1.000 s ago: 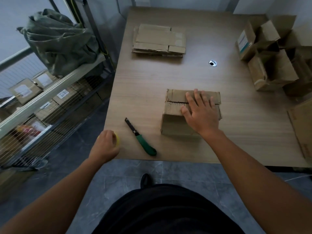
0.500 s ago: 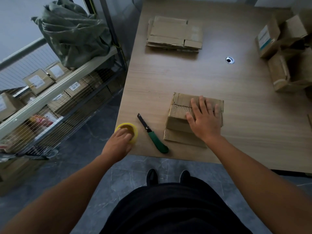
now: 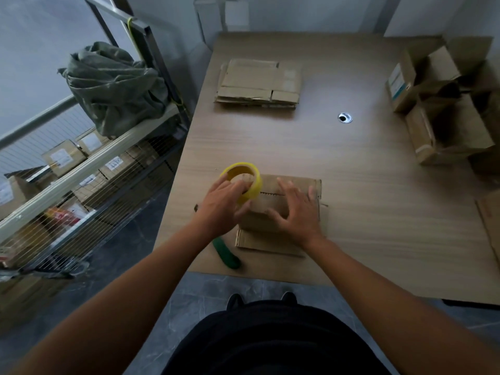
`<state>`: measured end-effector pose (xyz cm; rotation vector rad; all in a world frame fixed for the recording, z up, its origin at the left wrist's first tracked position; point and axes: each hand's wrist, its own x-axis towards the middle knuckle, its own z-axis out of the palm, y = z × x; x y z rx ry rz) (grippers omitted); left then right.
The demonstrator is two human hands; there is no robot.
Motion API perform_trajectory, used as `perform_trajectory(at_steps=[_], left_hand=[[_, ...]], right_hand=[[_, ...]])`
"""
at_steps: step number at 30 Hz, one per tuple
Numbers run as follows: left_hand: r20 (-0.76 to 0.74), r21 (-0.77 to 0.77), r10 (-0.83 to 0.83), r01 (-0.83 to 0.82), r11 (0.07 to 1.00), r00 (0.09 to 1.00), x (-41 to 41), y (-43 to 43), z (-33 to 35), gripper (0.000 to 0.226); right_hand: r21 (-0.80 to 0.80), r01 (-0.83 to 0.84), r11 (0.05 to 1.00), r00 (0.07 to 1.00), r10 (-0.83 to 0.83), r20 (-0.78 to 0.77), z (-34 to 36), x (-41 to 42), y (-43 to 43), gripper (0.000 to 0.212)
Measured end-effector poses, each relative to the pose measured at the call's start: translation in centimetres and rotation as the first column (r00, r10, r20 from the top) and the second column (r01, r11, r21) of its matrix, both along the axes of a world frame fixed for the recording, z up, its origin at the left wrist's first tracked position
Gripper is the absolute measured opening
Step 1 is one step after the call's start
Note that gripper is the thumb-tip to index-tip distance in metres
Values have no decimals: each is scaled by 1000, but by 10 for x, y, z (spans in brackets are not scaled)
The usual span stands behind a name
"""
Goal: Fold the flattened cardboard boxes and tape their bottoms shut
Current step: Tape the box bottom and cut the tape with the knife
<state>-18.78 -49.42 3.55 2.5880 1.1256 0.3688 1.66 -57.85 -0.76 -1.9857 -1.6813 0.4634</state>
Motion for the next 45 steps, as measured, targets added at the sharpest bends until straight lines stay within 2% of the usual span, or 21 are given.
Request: perform_trajectory(at_steps=[3,7,9,11,14,19,23,25,28,31,34,35,38,41,45], left_hand=[[-66,26,-61,63,998,996,20,2,-7,42],[-115,29,-84,88,996,990,32,-2,-13,56],[-124,52,-91,98,994,988,34,-4,-17,52],[-143,68,-85,95,993,986,36,-3,-19,48],[-131,124,-54,70,990,990,40,1,-20,45],[-177,242,-1,44,969,984,48,11,-21,43],[-171,261,12,34,965,985,57,14,-24,48],[-174,284,-3,54,957,985,53,14,-30,55],[-132,327,-27,69,942,991,49,15,-41,54],[-129,335,-25,68,940,991,51,14,-44,52],[-128,344,-29,72,936,991,50,13,-44,52],[-127,349,-33,75,934,991,50,13,-44,53],[-124,352,-36,78,933,992,51,13,-44,52],[-125,354,-32,75,932,992,52,12,-44,52],[-126,347,-23,65,936,992,53,13,-42,51]], right_hand=[[27,89,996,961,-79,-265,7,11,7,77],[-23,46,999,967,-50,-250,10,21,18,50],[-16,64,998,938,-66,-341,8,22,17,33],[16,101,995,899,-84,-429,7,21,13,6],[21,156,988,874,-128,-468,8,21,15,19],[2,182,983,825,-152,-545,20,29,14,19],[-113,341,933,742,-341,-577,20,65,5,18],[-189,344,920,683,-383,-622,14,82,-1,18],[-230,318,920,674,-390,-628,4,90,-4,17],[-172,366,915,672,-387,-631,-7,88,1,19],[-143,379,914,672,-379,-636,-15,87,-2,12],[-145,387,910,649,-381,-659,-16,87,-4,8],[-164,408,898,574,-392,-719,-15,89,-5,19],[-139,395,908,619,-374,-690,-19,90,-3,11],[-199,345,917,589,-377,-714,-22,92,3,11]])
